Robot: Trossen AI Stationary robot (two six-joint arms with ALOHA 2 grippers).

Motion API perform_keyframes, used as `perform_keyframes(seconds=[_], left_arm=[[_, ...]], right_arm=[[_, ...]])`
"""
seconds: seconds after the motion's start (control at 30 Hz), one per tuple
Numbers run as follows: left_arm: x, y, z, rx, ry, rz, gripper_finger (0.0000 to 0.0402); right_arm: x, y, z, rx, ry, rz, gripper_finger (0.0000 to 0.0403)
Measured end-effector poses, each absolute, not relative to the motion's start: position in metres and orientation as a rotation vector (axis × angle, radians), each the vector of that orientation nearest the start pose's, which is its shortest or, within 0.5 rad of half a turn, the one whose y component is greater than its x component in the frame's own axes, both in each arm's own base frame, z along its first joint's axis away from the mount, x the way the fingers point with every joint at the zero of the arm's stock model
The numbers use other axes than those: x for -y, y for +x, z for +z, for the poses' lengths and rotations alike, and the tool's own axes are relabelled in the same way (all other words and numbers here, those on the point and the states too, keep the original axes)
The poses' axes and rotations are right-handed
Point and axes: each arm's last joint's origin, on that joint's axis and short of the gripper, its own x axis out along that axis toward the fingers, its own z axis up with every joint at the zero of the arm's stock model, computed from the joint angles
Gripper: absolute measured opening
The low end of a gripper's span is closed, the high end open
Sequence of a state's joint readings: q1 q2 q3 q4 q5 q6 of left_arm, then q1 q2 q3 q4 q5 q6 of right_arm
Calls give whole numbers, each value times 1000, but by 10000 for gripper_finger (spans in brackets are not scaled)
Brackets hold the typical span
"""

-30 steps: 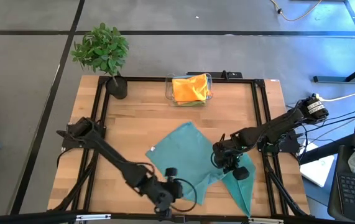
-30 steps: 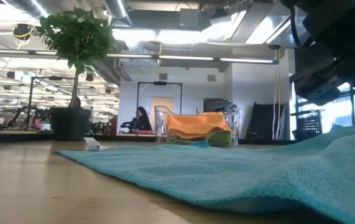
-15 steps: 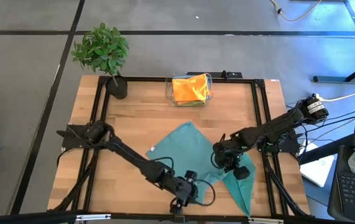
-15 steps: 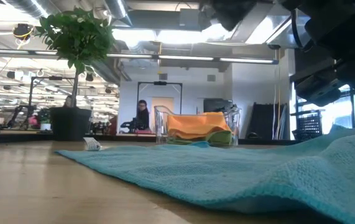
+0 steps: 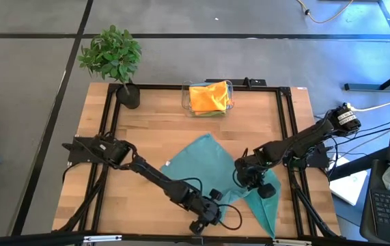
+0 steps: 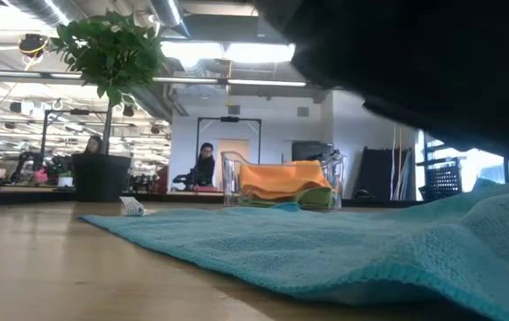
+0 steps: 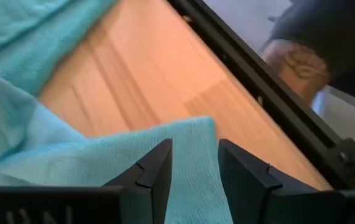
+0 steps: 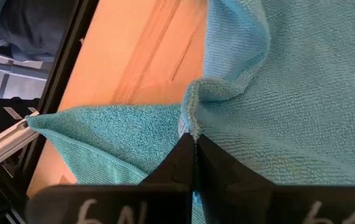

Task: Fold microfiber towels
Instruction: Fold the top blue microfiber towel

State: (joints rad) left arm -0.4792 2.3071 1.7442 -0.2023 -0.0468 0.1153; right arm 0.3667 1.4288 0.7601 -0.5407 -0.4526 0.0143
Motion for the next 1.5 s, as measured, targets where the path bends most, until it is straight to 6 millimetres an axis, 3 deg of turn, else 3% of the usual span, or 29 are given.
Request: perform_keyframes(seconds=[0.53, 0.83, 1.0, 1.17, 1.3, 1.5], left_arm=[[223, 453, 151, -739, 358, -465, 124], [204, 447, 140, -913, 393, -389, 123], [195, 434, 137, -1101, 353, -323, 122], [200, 420, 133, -1216, 293, -265, 122], [212, 410, 131, -1252, 299, -266, 122], [232, 381, 131, -1406, 336, -259, 121]], right_arm=[[-102, 224, 172, -1237, 24, 677, 12], [-103, 225, 172, -1229, 24, 674, 12], [-102, 225, 172, -1229, 21, 659, 12], [-104, 228, 174, -1188, 14, 670, 12], [-107, 238, 179, -1053, -12, 686, 12], [-111, 249, 187, -903, -24, 675, 12]])
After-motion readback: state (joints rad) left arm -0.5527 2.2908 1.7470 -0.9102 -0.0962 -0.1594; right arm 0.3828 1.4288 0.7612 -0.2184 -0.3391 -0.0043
